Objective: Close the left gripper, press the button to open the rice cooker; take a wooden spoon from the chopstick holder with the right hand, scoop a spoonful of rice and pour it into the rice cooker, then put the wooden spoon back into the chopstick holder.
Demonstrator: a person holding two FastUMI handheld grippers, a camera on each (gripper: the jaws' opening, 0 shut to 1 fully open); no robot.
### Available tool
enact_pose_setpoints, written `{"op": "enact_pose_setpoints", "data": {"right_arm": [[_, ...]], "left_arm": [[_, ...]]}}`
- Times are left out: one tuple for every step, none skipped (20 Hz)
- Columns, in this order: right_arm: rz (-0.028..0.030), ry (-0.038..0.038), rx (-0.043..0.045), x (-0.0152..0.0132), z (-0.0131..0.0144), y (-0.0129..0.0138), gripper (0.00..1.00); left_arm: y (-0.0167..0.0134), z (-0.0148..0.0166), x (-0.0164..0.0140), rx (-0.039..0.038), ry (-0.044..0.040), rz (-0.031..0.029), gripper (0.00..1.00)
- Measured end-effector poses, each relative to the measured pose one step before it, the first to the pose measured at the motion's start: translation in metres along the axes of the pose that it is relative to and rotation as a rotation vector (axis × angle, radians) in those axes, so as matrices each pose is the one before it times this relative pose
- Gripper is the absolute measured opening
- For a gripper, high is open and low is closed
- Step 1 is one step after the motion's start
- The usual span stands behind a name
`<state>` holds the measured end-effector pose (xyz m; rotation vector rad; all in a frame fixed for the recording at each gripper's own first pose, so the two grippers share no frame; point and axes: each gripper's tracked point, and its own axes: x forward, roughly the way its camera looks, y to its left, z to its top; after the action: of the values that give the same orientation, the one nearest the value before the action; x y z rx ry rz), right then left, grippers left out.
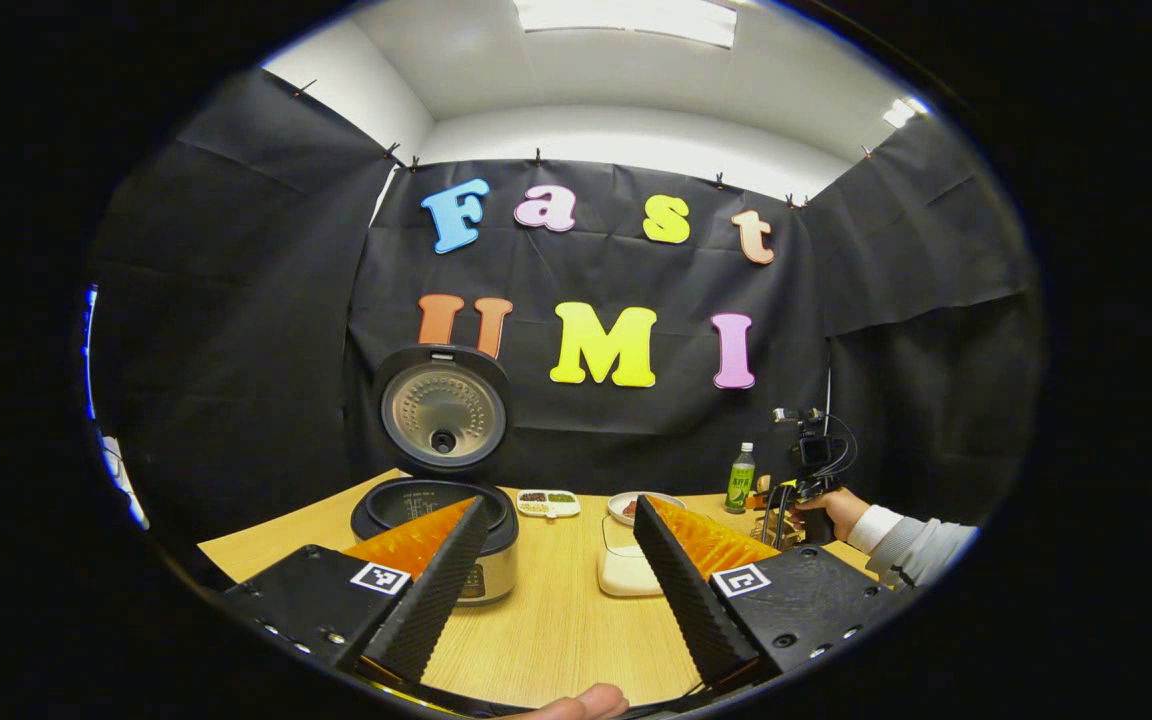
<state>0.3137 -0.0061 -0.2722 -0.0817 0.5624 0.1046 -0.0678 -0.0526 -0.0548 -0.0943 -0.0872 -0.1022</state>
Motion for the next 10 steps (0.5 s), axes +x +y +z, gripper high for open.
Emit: {"op": "enact_pose_setpoints", "data": {"right_arm": [[0.02571, -0.00314, 0.01853, -0.00178, -0.00166, 0.00467, 0.39], [0.00998, -0.00109, 0.00723, -0.00416, 0.00254, -0.0001, 0.36], [-0.0001, -0.01511, -0.00373, 0.00187, 0.00018, -0.00403, 0.24], [-0.0018, -0.01492, 0.01267, -0.00648, 0.00361, -0.00327, 0.2], [0.00348, -0.01821, 0.00778, -0.00679, 0.00333, 0.00164, 0.16], [-0.01157, -0.01721, -0.00289, -0.00375, 0.00426, -0.00291, 0.15], [0.00148, -0.02022, 0.00357, -0.00715, 0.00457, -0.00187, 0.13], [-0.01138, -0.01941, 0.00018, -0.00713, 0.00542, -0.00181, 0.13], [0.00044, -0.02024, 0.00169, -0.00685, 0.00491, -0.00077, 0.12], [-0.01255, -0.01539, -0.00575, -0.00697, 0.00496, -0.00234, 0.12]], "left_arm": [[-0.00072, 0.0013, -0.00084, 0.00069, -0.00671, -0.00229, 0.94], [-0.00064, 0.00121, -0.00177, -0.00064, -0.00682, -0.00178, 0.94], [-0.00068, 0.00235, -0.00367, 0.00031, -0.00636, -0.0017, 0.94], [-0.00017, 0.00123, -0.00152, 0.00243, -0.00686, -0.00286, 0.94], [0.00105, 0.00067, -0.00204, 0.00346, -0.00763, 0.00141, 0.94], [0.00152, 0.00081, -0.00136, 0.00365, -0.00319, 0.00418, 0.94], [0.00103, 0.00008, -0.0016, 0.00241, -0.00105, 0.00275, 0.94], [0.00044, 0.00013, -0.00136, 0.0005, 0.00029, 0.00268, 0.94], [0.00004, 0.00088, -0.00268, -0.00074, -0.0003, 0.00249, 0.94], [0.00081, -0.00048, -0.00169, -0.00036, 0.00175, 0.00177, 0.94]]}}
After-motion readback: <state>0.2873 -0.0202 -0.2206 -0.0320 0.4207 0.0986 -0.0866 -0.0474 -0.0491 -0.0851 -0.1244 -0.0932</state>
